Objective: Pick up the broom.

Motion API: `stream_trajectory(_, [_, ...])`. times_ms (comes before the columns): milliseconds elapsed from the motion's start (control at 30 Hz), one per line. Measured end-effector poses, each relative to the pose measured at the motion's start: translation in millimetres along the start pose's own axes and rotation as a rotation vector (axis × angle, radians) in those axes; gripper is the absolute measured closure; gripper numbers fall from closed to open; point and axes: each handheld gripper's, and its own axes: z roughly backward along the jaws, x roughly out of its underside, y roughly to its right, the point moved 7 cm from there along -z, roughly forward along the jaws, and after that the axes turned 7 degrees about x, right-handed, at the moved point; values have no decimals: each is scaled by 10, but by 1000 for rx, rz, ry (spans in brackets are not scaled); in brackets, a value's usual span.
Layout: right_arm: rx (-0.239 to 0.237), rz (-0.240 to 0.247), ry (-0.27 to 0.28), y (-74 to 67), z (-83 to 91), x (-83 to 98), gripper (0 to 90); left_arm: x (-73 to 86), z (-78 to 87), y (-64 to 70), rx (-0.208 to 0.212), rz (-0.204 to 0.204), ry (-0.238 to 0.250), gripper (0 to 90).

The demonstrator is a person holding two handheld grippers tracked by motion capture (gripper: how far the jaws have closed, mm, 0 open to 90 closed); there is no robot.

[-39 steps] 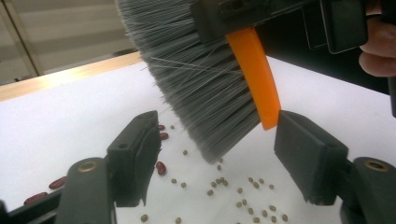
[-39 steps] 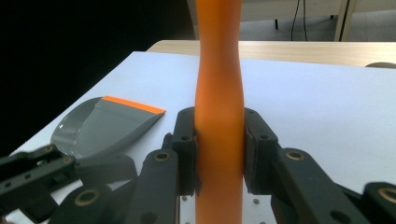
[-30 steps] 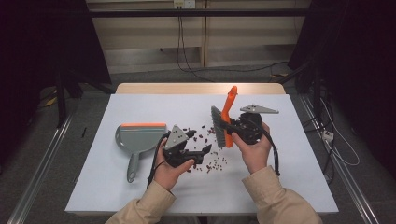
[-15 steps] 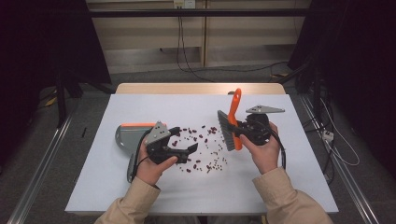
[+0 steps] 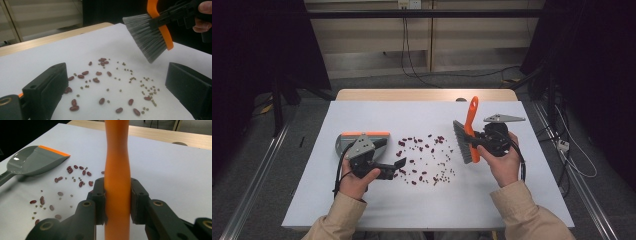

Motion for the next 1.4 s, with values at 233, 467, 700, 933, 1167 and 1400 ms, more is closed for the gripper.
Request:
stream_trajectory(233, [8, 5, -13, 72, 25, 43, 708, 48, 157, -103, -21, 14, 1, 40])
stream_trajectory(467, [18, 11, -29, 123, 42, 79, 708, 110, 307, -173, -33, 17, -6, 40])
stream_trajectory(700, [47, 19, -50, 224, 75, 110, 708, 175, 459, -244, -53, 30, -8, 40])
stream_trajectory(933, [65, 13, -87, 310, 86, 167, 708, 236, 551, -288, -65, 37, -15, 40])
stream_trajectory(1167, [78, 4, -149, 383, 39, 210, 708, 283, 613, -324, -74, 47, -18, 40])
stream_trajectory(1400, [91, 2, -158, 395, -158, 235, 711, 332, 633, -355, -82, 55, -22, 40])
